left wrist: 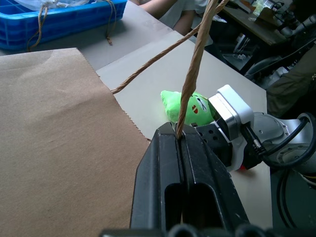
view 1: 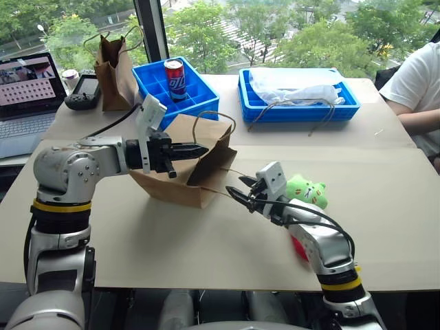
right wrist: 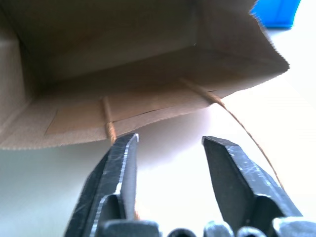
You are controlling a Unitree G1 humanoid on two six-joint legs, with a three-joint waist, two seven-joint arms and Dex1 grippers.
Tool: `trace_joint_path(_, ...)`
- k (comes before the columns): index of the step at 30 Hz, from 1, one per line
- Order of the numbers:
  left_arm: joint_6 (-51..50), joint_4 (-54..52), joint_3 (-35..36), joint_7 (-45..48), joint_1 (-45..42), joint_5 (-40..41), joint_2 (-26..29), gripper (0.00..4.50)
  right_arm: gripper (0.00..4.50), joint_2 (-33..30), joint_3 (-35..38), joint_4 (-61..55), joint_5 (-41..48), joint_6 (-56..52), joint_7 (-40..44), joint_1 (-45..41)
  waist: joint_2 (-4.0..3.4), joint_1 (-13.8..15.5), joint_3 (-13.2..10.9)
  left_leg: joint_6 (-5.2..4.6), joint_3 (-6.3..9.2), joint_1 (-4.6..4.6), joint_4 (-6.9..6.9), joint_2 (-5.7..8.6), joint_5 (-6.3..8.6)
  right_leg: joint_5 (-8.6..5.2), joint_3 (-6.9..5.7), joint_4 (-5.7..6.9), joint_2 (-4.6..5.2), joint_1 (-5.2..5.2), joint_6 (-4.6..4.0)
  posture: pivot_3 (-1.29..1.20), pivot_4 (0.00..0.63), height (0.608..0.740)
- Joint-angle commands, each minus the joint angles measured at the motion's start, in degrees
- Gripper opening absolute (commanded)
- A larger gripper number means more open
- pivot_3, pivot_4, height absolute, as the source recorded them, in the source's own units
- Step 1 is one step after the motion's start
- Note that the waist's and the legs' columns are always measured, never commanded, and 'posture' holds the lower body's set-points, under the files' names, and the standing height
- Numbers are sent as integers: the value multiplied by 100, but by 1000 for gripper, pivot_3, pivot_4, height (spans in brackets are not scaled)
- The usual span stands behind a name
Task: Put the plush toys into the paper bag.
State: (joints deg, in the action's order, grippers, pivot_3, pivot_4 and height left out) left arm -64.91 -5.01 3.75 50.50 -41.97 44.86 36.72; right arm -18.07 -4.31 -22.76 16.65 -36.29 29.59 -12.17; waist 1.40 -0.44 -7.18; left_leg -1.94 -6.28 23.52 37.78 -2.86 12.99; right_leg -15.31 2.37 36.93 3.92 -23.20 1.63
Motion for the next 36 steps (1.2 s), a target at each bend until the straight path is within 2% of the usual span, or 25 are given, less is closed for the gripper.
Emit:
trace_joint_path(1, 29, -80, 20, 119, -111, 98, 40, 0, 4165, -788, 1087, -1156, 562, -889, 86, 85, 2, 6, -1, -2, -1, 0, 0, 0, 1, 0, 0, -4, 5, 1, 1, 0, 150, 724)
trace_joint_path(6, 38, -84, -49, 139, -122, 105, -39, 0, 4165, -1829, 1985, -1107, 569, -1621, 0, 332, 7, 9, -3, -9, -2, 0, -2, 4, 5, -1, -1, -19, 2, 7, 2, 0, 150, 724)
trace_joint_path(10, 34, -75, -79, 153, -160, 122, -108, 0, 4165, -2039, 2048, -385, 473, -1845, -59, 557, 10, -15, -5, -9, -2, 0, -2, 4, 5, -2, 4, -23, -2, 7, 2, 0, 150, 724)
trace_joint_path(13, 37, -66, -83, 152, -184, 118, -118, 0, 3499, -2096, 1508, 84, 149, -1773, -184, 652, 11, -45, -6, -10, 0, -1, -2, 2, 5, -2, 7, -22, -8, 7, 1, 0, 150, 724)
trace_joint_path(15, 28, -65, -82, 156, -203, 123, -117, 0, 2807, -2054, 1319, 293, 12, -1653, -266, 636, 10, -48, -7, -10, -1, -1, -2, 2, 5, -2, 9, -21, -8, 5, 2, 0, 150, 724)
trace_joint_path(20, 0, -45, -59, 149, -276, 142, -116, 0, 1115, -1943, 1626, 350, 183, -1620, -343, 356, 14, -33, -8, -10, 1, -3, 0, 5, 5, -2, 10, -21, -5, 10, 3, 0, 150, 724)
trace_joint_path(23, -29, -86, -56, 152, -259, 183, -135, 0, 140, -2086, 1941, 148, 328, -1500, -246, 24, 14, -29, -8, -10, 0, -1, 0, 6, 5, -2, 10, -22, -3, 8, 4, 0, 150, 724)
trace_joint_path(26, -29, -86, -75, 163, -255, 198, -163, 0, 52, -2268, 1784, -259, 522, -1770, -63, -374, 4, -36, -15, -10, 0, 2, 0, 5, 5, -2, 10, -21, -5, 3, 4, 0, 150, 724)
trace_joint_path(29, 37, -42, -116, 145, -277, 129, -203, 0, 52, -2132, 1416, -646, 826, -2091, -11, -765, 2, -53, -19, -11, 1, 1, -2, -2, 5, -2, 10, -21, -14, 2, 3, 0, 150, 724)
trace_joint_path(33, 38, -58, -125, 103, -308, 135, -300, 0, 52, -1777, 669, -753, 930, -2349, -53, -1140, 2, -33, -20, -10, 9, 7, -4, -8, 5, -3, 10, -21, -25, 1, 1, 0, 150, 724)
trace_joint_path(36, -1, -194, -183, 327, -225, 248, -224, 0, 52, -1368, 45, -431, 689, -2136, -208, -1366, 2, -33, -20, -10, 9, 19, -1, -5, 5, -3, 14, -25, -23, -2, 1, 0, 150, 724)
